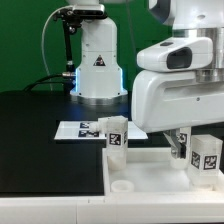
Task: Assemble square table
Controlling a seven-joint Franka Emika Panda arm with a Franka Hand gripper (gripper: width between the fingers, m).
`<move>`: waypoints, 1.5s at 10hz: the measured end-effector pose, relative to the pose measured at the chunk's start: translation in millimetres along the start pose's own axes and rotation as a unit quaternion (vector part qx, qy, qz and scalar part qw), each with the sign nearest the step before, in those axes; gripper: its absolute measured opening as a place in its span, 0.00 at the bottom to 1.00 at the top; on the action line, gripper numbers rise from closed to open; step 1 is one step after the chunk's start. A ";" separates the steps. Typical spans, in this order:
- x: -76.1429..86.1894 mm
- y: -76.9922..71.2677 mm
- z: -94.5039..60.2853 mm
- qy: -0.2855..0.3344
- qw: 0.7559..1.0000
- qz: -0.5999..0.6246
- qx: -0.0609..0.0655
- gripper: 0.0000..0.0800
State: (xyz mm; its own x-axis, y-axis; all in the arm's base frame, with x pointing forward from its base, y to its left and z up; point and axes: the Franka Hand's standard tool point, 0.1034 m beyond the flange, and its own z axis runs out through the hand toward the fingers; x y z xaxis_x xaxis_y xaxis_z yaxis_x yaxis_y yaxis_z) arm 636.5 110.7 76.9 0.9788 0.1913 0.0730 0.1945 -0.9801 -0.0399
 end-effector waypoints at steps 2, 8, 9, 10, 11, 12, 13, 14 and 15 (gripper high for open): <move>0.0 -0.1 0.1 0.000 0.999 0.048 0.000 0.50; 0.8 -3.6 2.1 0.011 0.874 0.486 0.005 0.35; 0.7 -6.1 2.1 0.015 0.828 0.560 0.003 0.35; 0.4 -4.8 2.2 0.018 0.813 0.583 0.007 0.35; 0.5 -4.8 2.2 0.017 0.794 0.607 0.010 0.36; 0.5 -4.9 2.3 0.016 0.783 0.621 0.010 0.36; 0.7 -5.0 2.2 0.015 0.756 0.654 0.014 0.36; 1.3 -2.0 2.1 0.012 0.705 0.709 0.026 0.36; 0.6 2.8 2.6 0.006 0.639 0.768 0.042 0.36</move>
Offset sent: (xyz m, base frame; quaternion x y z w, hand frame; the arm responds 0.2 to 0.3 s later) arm 0.0000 0.0000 0.0000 0.0000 0.0000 0.1938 0.9810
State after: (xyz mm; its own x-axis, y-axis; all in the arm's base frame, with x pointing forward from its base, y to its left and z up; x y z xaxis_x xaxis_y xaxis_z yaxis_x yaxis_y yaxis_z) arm 637.9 108.2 74.3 0.0189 -0.9940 -0.1080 -0.9919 -0.0051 -0.1273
